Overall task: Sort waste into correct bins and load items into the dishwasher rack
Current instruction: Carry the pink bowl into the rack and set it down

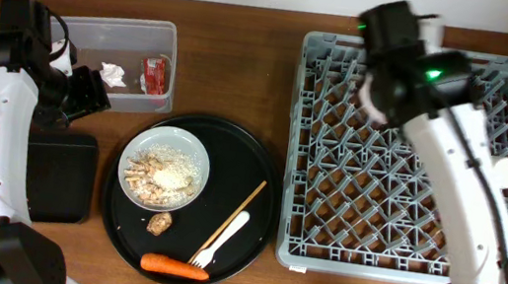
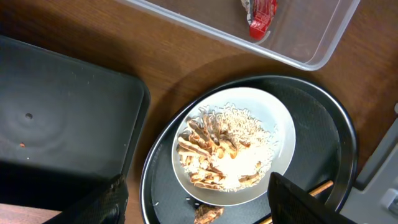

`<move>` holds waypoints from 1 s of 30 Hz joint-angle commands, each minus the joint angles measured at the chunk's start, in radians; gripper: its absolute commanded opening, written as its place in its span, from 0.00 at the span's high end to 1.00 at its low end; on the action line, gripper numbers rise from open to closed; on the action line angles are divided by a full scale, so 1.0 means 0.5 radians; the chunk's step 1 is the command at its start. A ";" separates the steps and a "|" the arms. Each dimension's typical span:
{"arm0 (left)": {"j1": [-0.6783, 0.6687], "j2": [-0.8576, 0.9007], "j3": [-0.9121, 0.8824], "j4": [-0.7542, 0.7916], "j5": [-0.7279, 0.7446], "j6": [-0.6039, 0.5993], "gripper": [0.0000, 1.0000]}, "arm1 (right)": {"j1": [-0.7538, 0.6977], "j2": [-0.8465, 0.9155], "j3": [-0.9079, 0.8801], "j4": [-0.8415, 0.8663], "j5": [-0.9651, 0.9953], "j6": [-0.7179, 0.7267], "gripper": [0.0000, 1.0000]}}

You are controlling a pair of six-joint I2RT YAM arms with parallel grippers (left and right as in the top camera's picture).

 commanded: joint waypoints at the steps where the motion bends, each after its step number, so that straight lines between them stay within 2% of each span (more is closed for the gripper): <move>1: 0.005 -0.011 0.009 0.003 -0.015 -0.027 0.29 | -0.223 0.015 -0.024 -0.014 0.421 0.437 0.96; 8: 0.005 -0.011 0.009 0.004 -0.013 -0.027 0.29 | -0.463 0.141 -0.150 0.192 0.678 0.449 0.96; 13: 0.005 -0.011 0.009 0.030 0.092 -0.035 0.29 | -0.558 0.247 -0.152 0.334 0.683 0.424 0.96; 30: 0.005 -0.011 0.009 0.162 0.092 -0.050 0.29 | -0.445 0.661 -0.235 0.315 0.699 0.388 0.96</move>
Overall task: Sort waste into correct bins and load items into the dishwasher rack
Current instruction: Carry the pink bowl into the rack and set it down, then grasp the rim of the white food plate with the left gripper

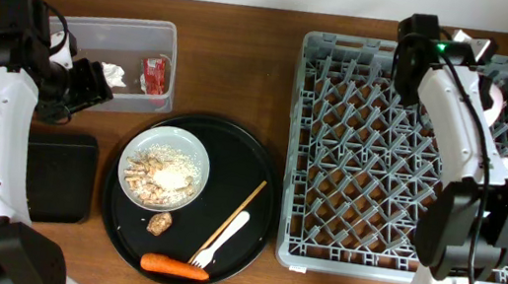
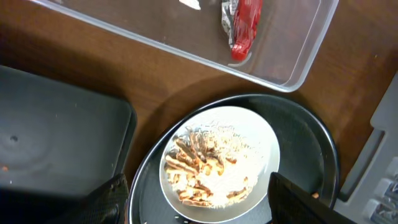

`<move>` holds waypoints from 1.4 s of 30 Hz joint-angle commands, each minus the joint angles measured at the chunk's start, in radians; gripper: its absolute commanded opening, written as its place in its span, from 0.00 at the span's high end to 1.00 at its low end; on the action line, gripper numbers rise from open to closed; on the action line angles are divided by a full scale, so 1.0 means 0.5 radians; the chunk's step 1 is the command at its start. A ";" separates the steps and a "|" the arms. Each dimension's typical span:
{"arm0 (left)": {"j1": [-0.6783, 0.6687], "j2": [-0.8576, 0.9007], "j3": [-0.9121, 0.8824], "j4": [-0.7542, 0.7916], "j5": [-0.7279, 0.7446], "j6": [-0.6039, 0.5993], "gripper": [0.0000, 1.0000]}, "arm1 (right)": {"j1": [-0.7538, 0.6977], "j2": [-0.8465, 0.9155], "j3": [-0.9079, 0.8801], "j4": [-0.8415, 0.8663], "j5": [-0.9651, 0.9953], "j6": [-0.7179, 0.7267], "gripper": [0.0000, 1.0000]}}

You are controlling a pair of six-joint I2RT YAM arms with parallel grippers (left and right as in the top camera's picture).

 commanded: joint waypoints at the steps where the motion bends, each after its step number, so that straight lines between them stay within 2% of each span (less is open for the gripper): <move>1: 0.005 -0.011 0.009 0.023 0.023 -0.028 0.29 | 0.037 0.032 -0.082 -0.002 0.087 0.019 0.96; 11: 0.005 -0.011 0.009 0.027 0.023 -0.028 0.29 | 0.074 0.032 -0.312 0.021 0.131 0.035 0.96; 17: 0.005 -0.011 0.009 0.027 0.023 -0.028 0.29 | 0.230 0.032 -0.312 0.051 0.155 0.034 0.96; 22: 0.005 -0.011 0.009 0.027 0.023 -0.028 0.29 | 0.360 0.032 -0.312 0.005 0.004 0.034 0.96; 26: 0.005 -0.011 0.009 0.026 0.023 -0.028 0.29 | 0.418 0.032 -0.312 -0.058 -0.145 0.034 0.83; 28: 0.005 -0.011 0.009 0.027 0.023 -0.027 0.29 | 0.432 0.032 -0.312 -0.098 -0.198 0.034 0.74; 29: 0.005 -0.011 0.009 0.026 0.023 -0.028 0.28 | 0.434 0.028 -0.312 -0.131 -0.220 0.036 0.59; 30: 0.005 -0.011 0.009 0.026 0.024 -0.028 0.29 | 0.439 0.023 -0.311 -0.196 -0.221 0.094 0.28; 32: 0.005 -0.011 0.009 0.024 0.024 -0.028 0.29 | 0.439 -0.010 -0.310 -0.295 -0.202 0.273 0.02; 34: 0.005 -0.011 0.009 0.014 0.024 -0.028 0.29 | 0.439 -0.078 -0.308 -0.357 -0.224 0.463 0.01; 37: 0.005 -0.011 0.009 -0.021 0.023 -0.027 0.29 | 0.438 -0.253 -0.304 -0.344 -0.423 0.491 0.01; 40: 0.005 -0.011 0.009 -0.067 0.023 -0.027 0.29 | 0.402 -0.555 -0.301 -0.259 -0.796 0.477 0.01; 41: 0.005 -0.011 0.009 -0.085 0.023 -0.027 0.28 | 0.371 -0.653 -0.301 -0.201 -0.964 0.386 0.01; 42: 0.004 -0.011 0.009 -0.123 0.023 -0.027 0.29 | 0.307 -0.794 -0.301 -0.095 -1.302 0.143 0.01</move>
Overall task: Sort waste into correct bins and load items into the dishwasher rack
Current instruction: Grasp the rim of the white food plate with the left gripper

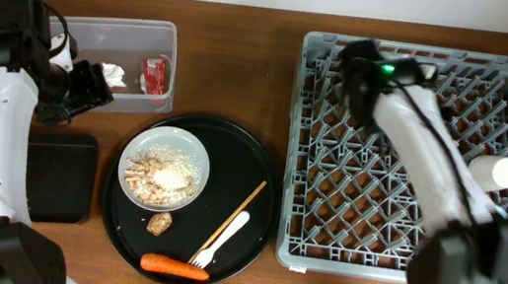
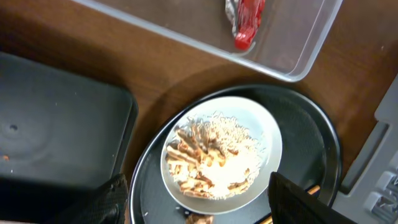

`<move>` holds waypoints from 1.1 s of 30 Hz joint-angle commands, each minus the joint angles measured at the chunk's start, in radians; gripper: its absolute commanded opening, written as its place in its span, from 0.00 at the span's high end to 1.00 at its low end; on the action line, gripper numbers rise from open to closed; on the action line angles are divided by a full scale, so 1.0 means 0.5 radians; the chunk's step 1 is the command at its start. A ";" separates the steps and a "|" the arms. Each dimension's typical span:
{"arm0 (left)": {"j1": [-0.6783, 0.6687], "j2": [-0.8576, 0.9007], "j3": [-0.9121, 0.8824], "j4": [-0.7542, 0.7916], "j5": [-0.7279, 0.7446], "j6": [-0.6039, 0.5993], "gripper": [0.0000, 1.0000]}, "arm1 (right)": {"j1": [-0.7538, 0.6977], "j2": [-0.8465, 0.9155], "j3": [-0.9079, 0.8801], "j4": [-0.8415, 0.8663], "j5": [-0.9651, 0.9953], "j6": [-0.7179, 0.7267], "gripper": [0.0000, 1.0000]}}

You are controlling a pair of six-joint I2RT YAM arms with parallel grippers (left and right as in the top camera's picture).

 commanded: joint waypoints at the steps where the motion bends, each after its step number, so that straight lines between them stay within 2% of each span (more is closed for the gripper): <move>1: 0.002 -0.011 0.009 -0.066 0.021 -0.027 0.29 | -0.153 -0.411 0.018 0.163 -0.841 -0.387 0.01; 3: -0.011 -0.011 0.009 -0.098 0.012 -0.026 0.29 | -0.237 -0.507 0.018 0.191 -1.175 -0.564 0.01; 6: -0.095 -0.011 0.009 -0.181 -0.068 -0.026 0.29 | -0.423 -0.607 0.018 0.140 -1.981 -1.057 0.01; 9: -0.229 -0.011 0.009 -0.259 -0.177 -0.027 0.28 | -0.523 -0.605 0.013 -0.014 -2.326 -1.282 0.01; 13: -0.477 -0.011 0.009 -0.343 -0.198 -0.027 0.28 | -0.441 -0.594 -0.089 -0.140 -2.351 -1.279 0.01; 18: -0.706 -0.011 0.009 -0.440 -0.311 -0.027 0.28 | -0.278 -0.594 -0.338 -0.117 -2.323 -1.279 0.01; 22: -0.799 -0.011 0.006 -0.513 -0.355 -0.027 0.28 | -0.270 -0.595 -0.401 -0.130 -2.150 -1.257 0.01; 26: -0.829 -0.011 0.002 -0.517 -0.354 -0.028 0.27 | -0.237 -0.607 -0.401 -0.187 -2.169 -1.258 0.01; 31: -0.841 -0.011 0.002 -0.461 -0.322 -0.111 0.27 | -0.003 -0.607 -0.401 -0.167 -2.132 -1.250 0.01; 33: -0.881 -0.011 -0.005 -0.426 -0.308 -0.111 0.28 | 0.056 -0.607 -0.401 -0.137 -2.035 -1.144 0.01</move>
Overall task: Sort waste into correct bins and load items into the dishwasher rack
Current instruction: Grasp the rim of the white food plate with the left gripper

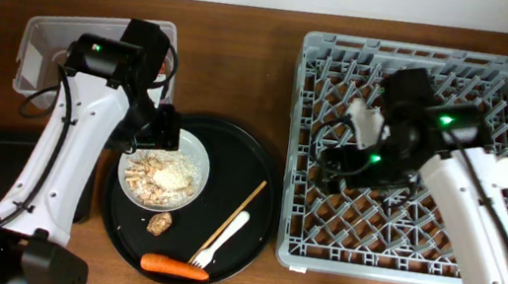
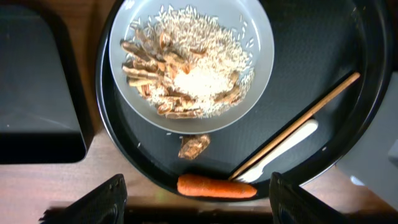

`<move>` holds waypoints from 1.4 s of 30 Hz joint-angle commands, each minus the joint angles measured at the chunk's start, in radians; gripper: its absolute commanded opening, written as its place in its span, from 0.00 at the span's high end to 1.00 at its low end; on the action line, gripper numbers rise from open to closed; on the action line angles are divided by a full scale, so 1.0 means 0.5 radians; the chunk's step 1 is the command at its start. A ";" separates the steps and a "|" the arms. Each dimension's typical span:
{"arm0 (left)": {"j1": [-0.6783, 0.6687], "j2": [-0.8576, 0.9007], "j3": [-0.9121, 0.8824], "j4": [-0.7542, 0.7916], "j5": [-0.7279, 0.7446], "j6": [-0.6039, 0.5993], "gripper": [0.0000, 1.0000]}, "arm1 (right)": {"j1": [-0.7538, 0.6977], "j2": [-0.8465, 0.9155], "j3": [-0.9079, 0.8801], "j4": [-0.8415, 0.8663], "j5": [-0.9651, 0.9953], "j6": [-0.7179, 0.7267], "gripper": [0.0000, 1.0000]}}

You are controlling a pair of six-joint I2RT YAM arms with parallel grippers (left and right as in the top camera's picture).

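On the round black tray [image 1: 260, 173] stands a grey bowl [image 2: 189, 59] of rice and brown scraps. A loose brown scrap [image 2: 194, 146], a carrot [image 2: 216, 186], a wooden chopstick [image 2: 298, 124] and a white fork [image 2: 280, 155] lie beside it. My left gripper [image 2: 198, 194] hangs open above the tray's near rim, over the carrot, holding nothing; overhead the left gripper [image 1: 164, 127] sits by the bowl's far edge. My right gripper [image 1: 336, 163] is low over the grey dishwasher rack; its fingers are hidden.
A clear plastic bin [image 1: 44, 43] stands at the back left, partly under my left arm. A black bin lies at the left edge. A white cup rests in the rack's right side. Bare wood runs along the table's front edge.
My left gripper has gone from beside the clear bin to above the tray and bowl. The right arm has swung lower over the rack's middle. The black bin now lies further left.
My left gripper stayed open near the clear bin, looking down on the bowl and the red wrapper in the bin. The right arm shifted about over the rack's far side. Now the left gripper is over the tray with the carrot between its fingers' line.
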 commanded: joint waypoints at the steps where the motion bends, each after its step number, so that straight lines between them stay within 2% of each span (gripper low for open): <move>1: -0.108 -0.011 -0.027 0.077 0.008 -0.074 0.28 | 0.097 -0.014 0.001 0.036 0.138 0.106 0.01; 4: -0.239 -0.011 -0.149 0.232 0.007 -0.140 0.28 | 0.089 -0.014 0.001 0.029 0.208 0.105 0.01; 8: -0.388 -0.009 -0.436 0.607 0.009 -0.341 0.28 | 0.089 -0.018 0.001 -0.058 0.403 0.105 0.01; 12: -0.439 0.001 -0.602 0.897 0.131 -0.362 0.29 | 0.089 -0.018 0.001 -0.076 0.437 0.106 0.01; 16: -0.484 0.028 -0.706 1.079 0.135 -0.362 0.29 | 0.089 -0.018 0.001 -0.076 0.437 0.106 0.01; 29: -0.502 0.515 -0.719 1.142 0.130 -0.362 0.30 | 0.089 -0.018 0.001 -0.078 0.437 0.106 0.01; 31: -0.502 0.575 -0.719 1.170 0.132 -0.362 0.38 | 0.089 -0.018 0.001 -0.078 0.438 0.106 0.01; 38: -0.502 0.603 -0.718 1.201 0.137 -0.362 0.40 | 0.089 -0.018 0.001 -0.076 0.438 0.106 0.02; 42: -0.515 0.603 -0.719 1.180 0.134 -0.362 0.53 | 0.089 -0.018 0.001 -0.078 0.438 0.106 0.01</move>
